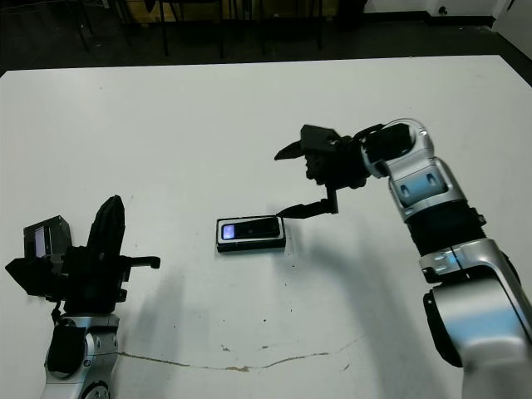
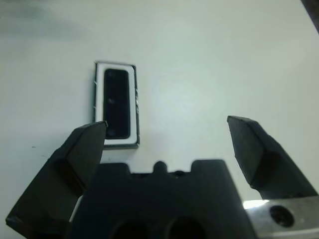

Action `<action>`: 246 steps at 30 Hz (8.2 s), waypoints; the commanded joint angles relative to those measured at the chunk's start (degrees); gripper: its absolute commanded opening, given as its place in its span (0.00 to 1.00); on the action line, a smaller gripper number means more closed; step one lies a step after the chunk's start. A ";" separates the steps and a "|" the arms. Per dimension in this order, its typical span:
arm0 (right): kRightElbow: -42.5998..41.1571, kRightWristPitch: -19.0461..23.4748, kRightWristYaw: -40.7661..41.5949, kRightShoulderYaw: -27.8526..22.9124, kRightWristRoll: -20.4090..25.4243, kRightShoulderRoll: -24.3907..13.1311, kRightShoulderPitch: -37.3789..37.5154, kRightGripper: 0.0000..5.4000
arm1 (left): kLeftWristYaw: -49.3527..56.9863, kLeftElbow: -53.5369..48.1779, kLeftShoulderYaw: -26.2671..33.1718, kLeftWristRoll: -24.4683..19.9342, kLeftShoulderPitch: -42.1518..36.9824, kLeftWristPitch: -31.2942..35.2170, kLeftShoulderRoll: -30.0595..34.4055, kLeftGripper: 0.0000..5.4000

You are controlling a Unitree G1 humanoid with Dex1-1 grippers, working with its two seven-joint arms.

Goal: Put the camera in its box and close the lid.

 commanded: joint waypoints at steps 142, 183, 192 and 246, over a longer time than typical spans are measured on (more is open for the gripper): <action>-33.36 -14.30 -38.16 -16.74 19.15 10.48 52.16 0.00 | 8.18 -17.56 14.62 -2.82 7.97 38.03 -0.72 0.41; -30.03 -15.28 -42.51 -15.51 14.58 11.45 51.89 0.00 | -15.50 -13.03 -3.81 2.53 -11.65 44.38 21.96 0.41; -39.57 -4.67 -45.90 -15.33 17.31 10.90 53.50 0.00 | -15.69 -14.45 -2.14 0.30 -11.14 46.40 22.74 0.41; -52.56 5.57 -49.14 -15.11 19.46 9.52 55.66 0.00 | -9.53 -11.27 -2.19 5.16 7.27 40.55 20.29 0.41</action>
